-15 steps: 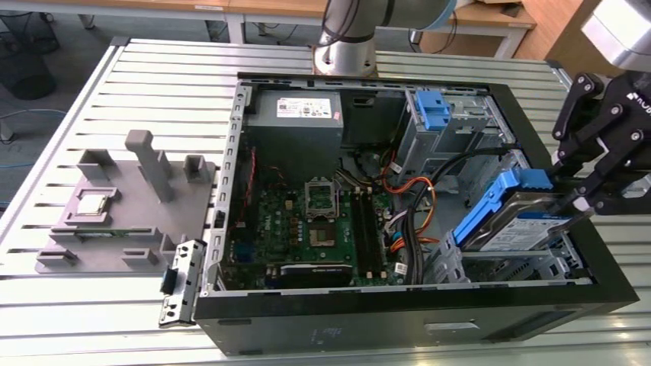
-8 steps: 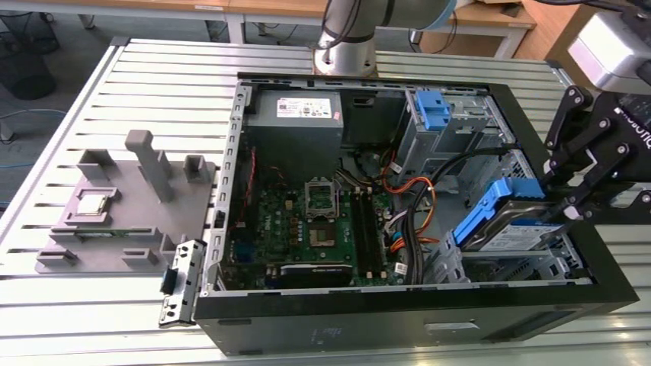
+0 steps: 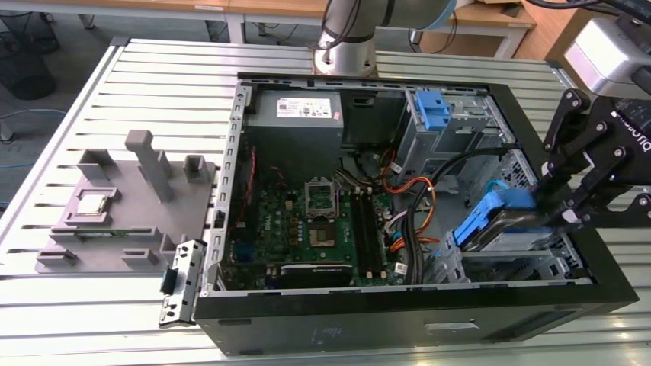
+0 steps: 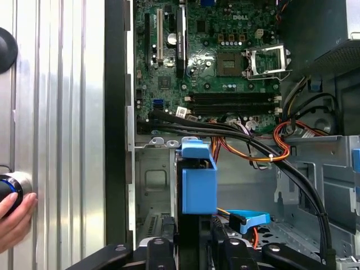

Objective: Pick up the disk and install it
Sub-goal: 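Insert the disk into the insertion slot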

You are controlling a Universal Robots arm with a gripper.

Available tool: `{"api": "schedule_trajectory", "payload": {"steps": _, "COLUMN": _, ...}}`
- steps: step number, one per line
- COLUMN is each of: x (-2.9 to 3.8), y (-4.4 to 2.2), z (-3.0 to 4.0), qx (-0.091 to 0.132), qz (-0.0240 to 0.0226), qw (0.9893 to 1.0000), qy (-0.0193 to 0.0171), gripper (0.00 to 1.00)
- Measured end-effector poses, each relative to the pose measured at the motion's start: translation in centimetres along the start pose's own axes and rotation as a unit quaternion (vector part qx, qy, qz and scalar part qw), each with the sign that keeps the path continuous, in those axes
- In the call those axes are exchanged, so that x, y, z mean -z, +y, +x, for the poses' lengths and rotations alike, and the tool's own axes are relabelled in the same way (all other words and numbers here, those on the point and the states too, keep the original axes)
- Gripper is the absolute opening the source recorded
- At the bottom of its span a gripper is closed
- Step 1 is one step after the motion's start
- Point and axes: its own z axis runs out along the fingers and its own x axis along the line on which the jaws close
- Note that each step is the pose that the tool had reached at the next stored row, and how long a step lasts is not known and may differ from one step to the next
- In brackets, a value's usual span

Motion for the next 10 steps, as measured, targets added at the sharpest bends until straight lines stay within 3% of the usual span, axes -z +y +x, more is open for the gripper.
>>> {"api": "schedule_trajectory", "payload": {"steps": 1, "x": -0.01, "y": 0.0, "z": 0.0, "qx": 0.0, "qz": 0.0, "qw": 1.0, "qy": -0.0002, "gripper": 0.36}}
{"api": "schedule_trajectory", "payload": {"steps": 2, "x": -0.02, "y": 0.0, "z": 0.0, "qx": 0.0, "qz": 0.0, "qw": 1.0, "qy": -0.0003, "gripper": 0.42}}
{"api": "schedule_trajectory", "payload": {"steps": 6, "x": -0.05, "y": 0.0, "z": 0.0, "qx": 0.0, "qz": 0.0, "qw": 1.0, "qy": -0.0002, "gripper": 0.42}}
{"api": "schedule_trajectory", "payload": {"steps": 10, "x": -0.61, "y": 0.01, "z": 0.02, "qx": 0.001, "qz": 0.0005, "qw": 1.0, "qy": -0.0001, "gripper": 0.42}}
